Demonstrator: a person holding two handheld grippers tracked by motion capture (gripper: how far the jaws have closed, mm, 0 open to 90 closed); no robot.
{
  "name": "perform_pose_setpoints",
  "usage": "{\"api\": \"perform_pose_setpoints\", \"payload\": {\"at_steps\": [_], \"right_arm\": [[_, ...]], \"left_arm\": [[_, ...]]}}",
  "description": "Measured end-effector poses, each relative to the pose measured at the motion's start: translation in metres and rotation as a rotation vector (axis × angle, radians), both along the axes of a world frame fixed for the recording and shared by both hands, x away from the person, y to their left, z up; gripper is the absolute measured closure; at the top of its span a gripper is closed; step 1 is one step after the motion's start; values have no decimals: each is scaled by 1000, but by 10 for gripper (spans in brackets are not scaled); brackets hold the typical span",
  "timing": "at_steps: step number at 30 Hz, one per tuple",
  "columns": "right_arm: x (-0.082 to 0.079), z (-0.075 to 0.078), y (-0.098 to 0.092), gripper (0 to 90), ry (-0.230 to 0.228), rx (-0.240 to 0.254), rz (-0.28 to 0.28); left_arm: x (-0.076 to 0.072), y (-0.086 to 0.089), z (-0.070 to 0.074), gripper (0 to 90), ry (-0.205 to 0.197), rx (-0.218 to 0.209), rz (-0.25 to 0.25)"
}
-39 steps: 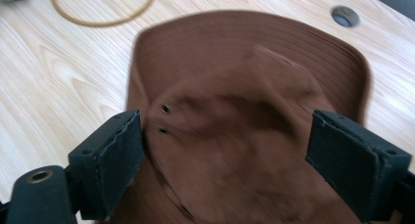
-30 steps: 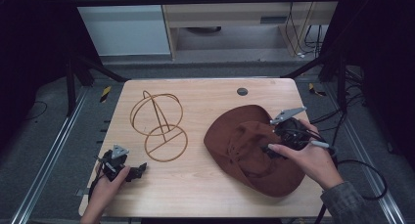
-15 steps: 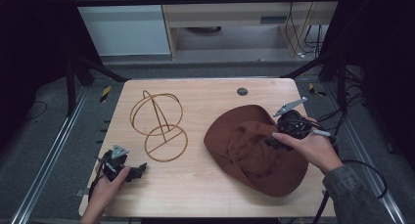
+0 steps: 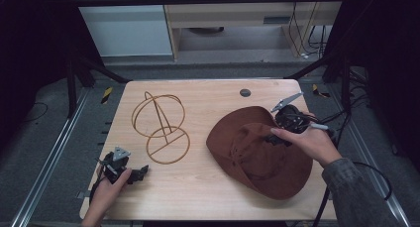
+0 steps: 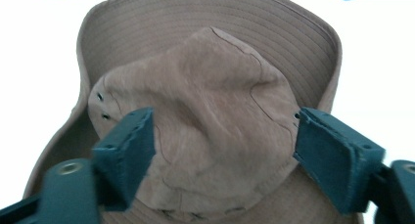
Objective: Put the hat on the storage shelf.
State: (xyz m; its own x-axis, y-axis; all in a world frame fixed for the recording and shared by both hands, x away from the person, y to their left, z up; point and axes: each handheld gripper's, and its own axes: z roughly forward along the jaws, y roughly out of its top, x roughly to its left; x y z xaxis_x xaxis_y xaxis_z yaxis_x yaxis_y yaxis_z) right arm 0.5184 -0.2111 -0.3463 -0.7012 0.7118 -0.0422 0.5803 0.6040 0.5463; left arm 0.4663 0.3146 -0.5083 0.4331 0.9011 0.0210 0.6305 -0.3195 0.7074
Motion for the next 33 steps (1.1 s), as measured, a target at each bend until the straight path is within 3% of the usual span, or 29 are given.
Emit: {"api": "perform_pose_setpoints", "payload": {"at_steps": [9, 22, 33], "right_arm": [[6, -8, 18, 168, 13, -34, 36], [16, -15, 43, 155, 50, -19, 51], [25, -33, 56, 179, 107, -80, 53]], "left_arm": [[0, 0, 0, 0, 0, 0, 0], [0, 0, 0, 0, 0, 0, 0], [0, 0, 0, 0, 0, 0, 0]]}}
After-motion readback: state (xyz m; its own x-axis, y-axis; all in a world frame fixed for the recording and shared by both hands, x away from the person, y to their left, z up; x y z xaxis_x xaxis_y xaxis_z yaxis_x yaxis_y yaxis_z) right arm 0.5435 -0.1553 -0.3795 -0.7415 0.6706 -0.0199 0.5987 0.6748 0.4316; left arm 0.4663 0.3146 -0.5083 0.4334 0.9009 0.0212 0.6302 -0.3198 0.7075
